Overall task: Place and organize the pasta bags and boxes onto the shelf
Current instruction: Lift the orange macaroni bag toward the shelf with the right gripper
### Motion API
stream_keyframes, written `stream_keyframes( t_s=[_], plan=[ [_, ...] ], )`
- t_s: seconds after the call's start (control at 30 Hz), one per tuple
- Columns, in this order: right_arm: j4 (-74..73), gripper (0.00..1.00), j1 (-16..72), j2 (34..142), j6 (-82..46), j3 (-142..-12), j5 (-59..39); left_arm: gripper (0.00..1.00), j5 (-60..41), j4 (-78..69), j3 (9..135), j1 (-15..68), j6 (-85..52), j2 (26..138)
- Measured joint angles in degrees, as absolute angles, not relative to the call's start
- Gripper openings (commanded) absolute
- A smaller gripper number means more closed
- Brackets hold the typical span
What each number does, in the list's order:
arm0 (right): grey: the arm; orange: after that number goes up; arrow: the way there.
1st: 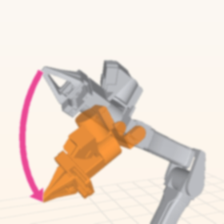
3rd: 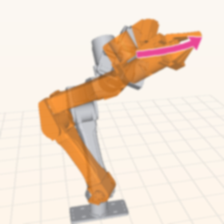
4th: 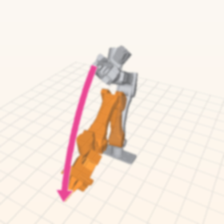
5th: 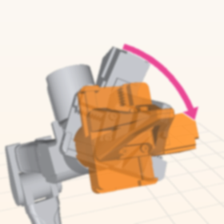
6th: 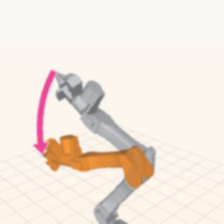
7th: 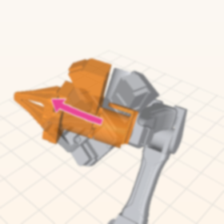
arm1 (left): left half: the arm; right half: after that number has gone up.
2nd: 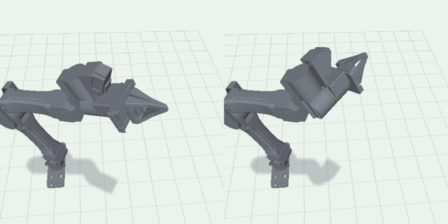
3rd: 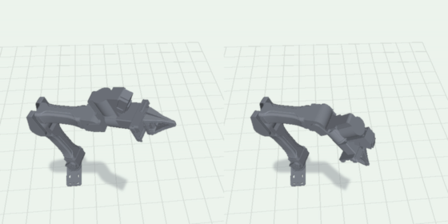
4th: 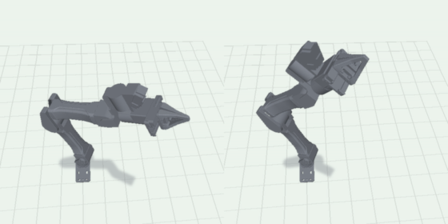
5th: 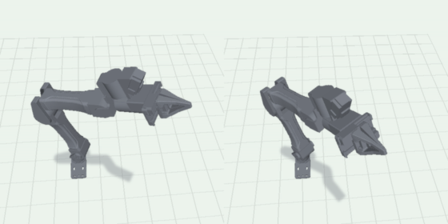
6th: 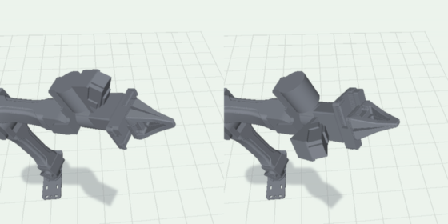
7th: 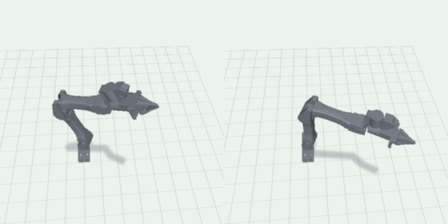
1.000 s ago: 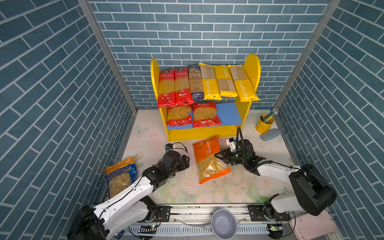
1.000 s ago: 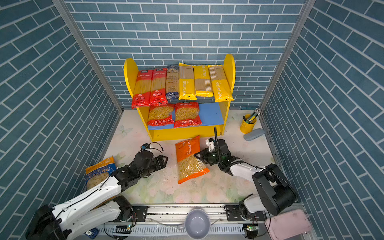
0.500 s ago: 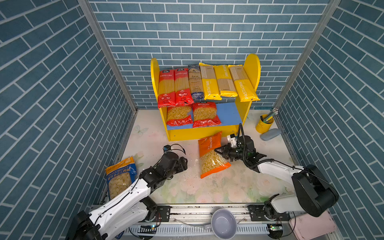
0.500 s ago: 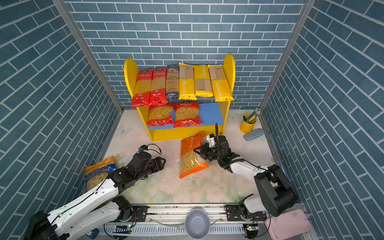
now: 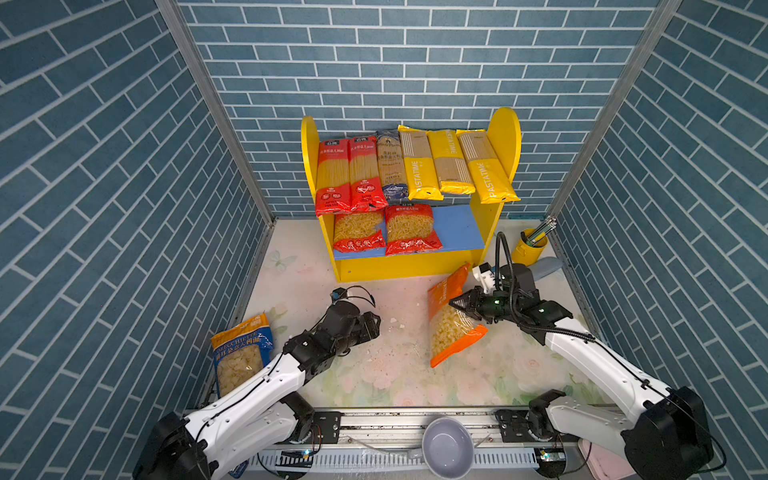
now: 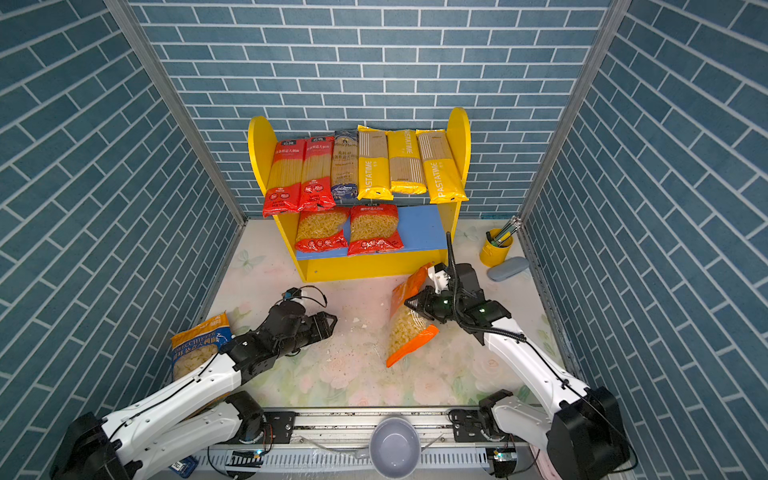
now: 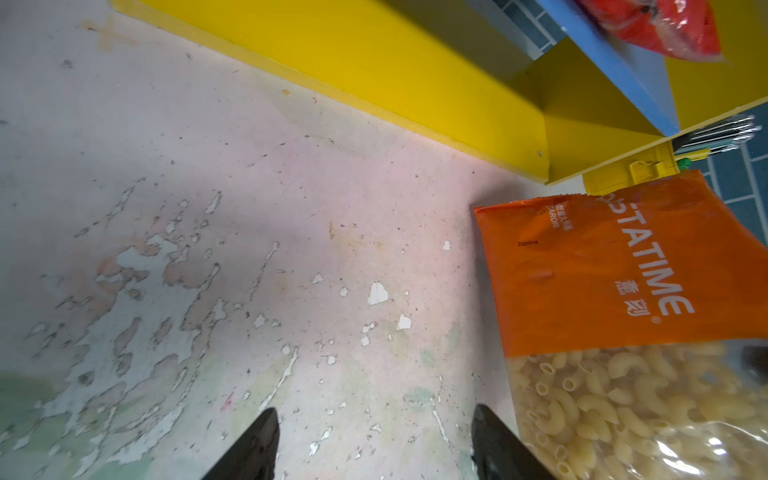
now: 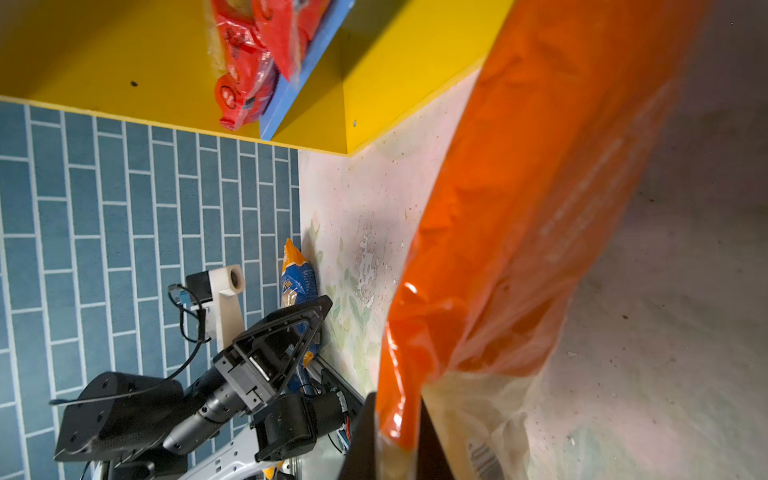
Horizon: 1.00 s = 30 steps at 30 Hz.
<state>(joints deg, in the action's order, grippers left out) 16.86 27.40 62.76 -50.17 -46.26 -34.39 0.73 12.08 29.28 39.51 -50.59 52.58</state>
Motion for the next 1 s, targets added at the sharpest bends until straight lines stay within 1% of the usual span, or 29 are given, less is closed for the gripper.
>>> stream_keyframes(
  t_s=[0.13, 0.23, 0.43, 0.57, 0.8, 1.0],
  plan=[
    [26.2, 0.0, 26.6, 61.6, -43.4, -54.2, -33.6, 0.74, 0.4, 6.5, 29.3, 42.8, -50.7, 54.9],
    [31.4, 0.0, 25.3, 61.8, -38.5, -59.9, -33.1, 0.74, 0.1, 3.9, 29.4, 43.3, -50.7, 57.2],
    [37.0, 0.0, 22.5, 65.1, -31.5, -70.4, -30.6, 0.74, -0.6, 0.0, 31.2, 44.1, -50.8, 61.0],
    [36.6, 0.0, 21.1, 66.8, -29.5, -73.7, -28.1, 0.74, -1.3, -3.6, 32.1, 45.3, -51.1, 63.6],
    [29.5, 0.0, 20.6, 69.6, -29.3, -73.8, -25.7, 0.75, -3.9, -11.9, 32.6, 46.1, -53.6, 70.1],
    [23.9, 0.0, 20.6, 71.5, -28.1, -74.6, -25.8, 0.75, -6.3, -17.3, 37.6, 46.4, -54.8, 76.6]
  ],
)
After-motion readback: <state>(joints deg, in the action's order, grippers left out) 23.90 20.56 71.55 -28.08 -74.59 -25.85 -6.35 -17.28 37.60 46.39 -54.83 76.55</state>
